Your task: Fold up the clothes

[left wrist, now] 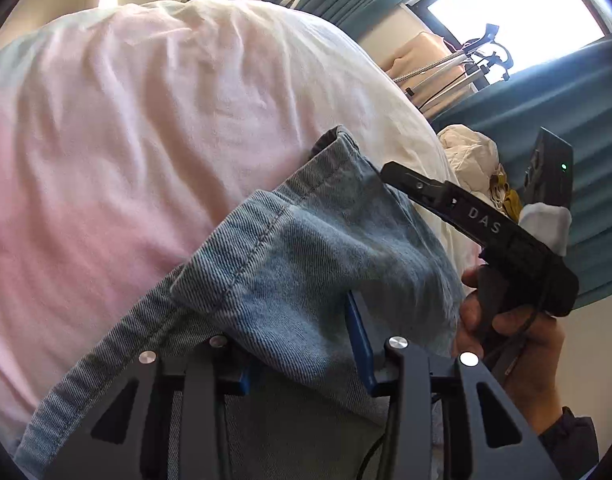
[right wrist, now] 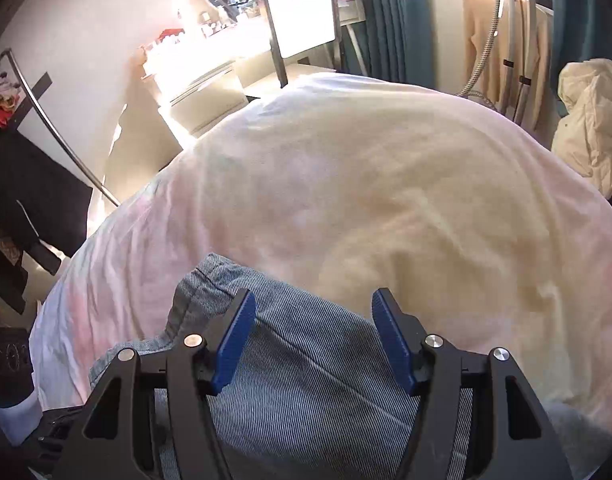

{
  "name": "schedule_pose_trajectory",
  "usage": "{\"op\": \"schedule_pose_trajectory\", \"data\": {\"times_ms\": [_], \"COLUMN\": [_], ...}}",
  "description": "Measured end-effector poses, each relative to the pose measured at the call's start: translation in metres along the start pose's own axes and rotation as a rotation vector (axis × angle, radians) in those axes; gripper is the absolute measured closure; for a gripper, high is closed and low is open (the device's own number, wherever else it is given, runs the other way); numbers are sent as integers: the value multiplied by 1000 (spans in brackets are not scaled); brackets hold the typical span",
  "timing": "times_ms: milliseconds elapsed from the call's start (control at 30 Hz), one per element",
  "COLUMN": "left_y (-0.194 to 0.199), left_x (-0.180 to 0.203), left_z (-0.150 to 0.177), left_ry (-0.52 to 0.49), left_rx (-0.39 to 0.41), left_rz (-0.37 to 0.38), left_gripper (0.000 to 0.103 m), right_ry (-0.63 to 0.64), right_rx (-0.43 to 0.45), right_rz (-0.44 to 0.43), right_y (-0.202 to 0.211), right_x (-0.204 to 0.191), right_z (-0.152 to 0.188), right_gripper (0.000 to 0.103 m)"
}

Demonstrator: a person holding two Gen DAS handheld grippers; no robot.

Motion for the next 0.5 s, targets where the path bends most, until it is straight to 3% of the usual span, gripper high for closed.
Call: {"op": "schedule_pose_trajectory", "data": {"times_ms": [100, 233, 267, 300, 367, 500], "left_y": [4, 3, 3, 3, 3, 6], "left_x": [0, 1, 2, 2, 1, 5], "left_z": [-4, -7, -8, -8, -8, -12], "left_ry": [-23, -50, -59, -62, -66, -84], "left_rx": [21, 31, 34, 35, 38, 70], "left_rz": [1, -6, -13, -13, -10, 8], "left_gripper": [68, 76, 79, 79, 86, 92], "right_ry": [98, 110, 114, 115, 108, 118], "right_rx": [-51, -55, -50, -51, -61, 34], "right_rz": [6, 3, 28, 49, 54, 86], "right_y": [-21, -27, -26, -27, -28, -4], "right_x": [-10, -9, -9, -9, -9, -15], "right_z": [-3, -1, 0, 1, 1, -4], "right_gripper": [41, 45, 57, 77, 91, 98]}}
Point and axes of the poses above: each gripper's, at about its wrist camera, not at the fingertips, and y roughly against the way its jaws point, x to its right, z to its underside, the point moved 2 cm from there along -y, roughly the way its jaws point, and after that the axes turned 8 degrees about -y, right-handed, at the moved point
